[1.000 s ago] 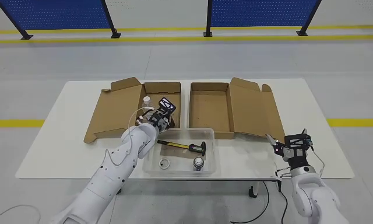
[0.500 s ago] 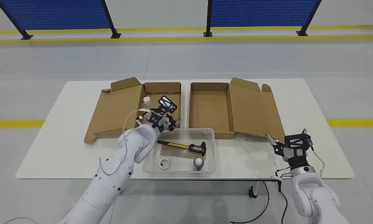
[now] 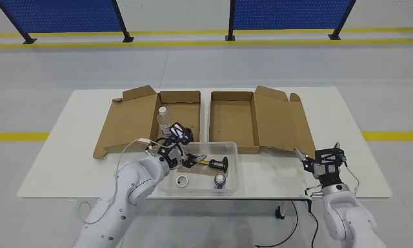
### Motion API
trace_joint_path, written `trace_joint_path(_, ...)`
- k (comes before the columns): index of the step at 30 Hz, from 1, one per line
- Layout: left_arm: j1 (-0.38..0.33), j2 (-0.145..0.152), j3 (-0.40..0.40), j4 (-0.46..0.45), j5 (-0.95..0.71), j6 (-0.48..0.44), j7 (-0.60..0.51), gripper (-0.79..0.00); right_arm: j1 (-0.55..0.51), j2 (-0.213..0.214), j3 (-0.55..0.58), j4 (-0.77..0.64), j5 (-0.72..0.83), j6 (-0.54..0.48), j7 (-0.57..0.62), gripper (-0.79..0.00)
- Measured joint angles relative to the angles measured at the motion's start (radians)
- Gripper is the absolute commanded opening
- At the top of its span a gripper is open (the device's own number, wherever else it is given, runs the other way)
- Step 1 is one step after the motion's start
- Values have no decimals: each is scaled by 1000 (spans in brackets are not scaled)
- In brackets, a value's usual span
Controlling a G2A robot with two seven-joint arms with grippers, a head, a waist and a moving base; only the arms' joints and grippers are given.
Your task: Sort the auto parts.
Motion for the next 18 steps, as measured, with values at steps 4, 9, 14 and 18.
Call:
trace_joint_path(4,16,0,8,2,-17,3,-14,0,0,0,0,0,0,0,0,0)
trace_joint_path(9,18,0,10,2,-17,3,-10,0,0,0,0,0,0,0,0,0)
trace_joint_path(14,18,0,9,2,-17,3,-10,0,0,0,0,0,0,0,0,0)
trace_joint_path(18,26,0,3,7,-33,1,3,0,0,0,0,0,0,0,0,0)
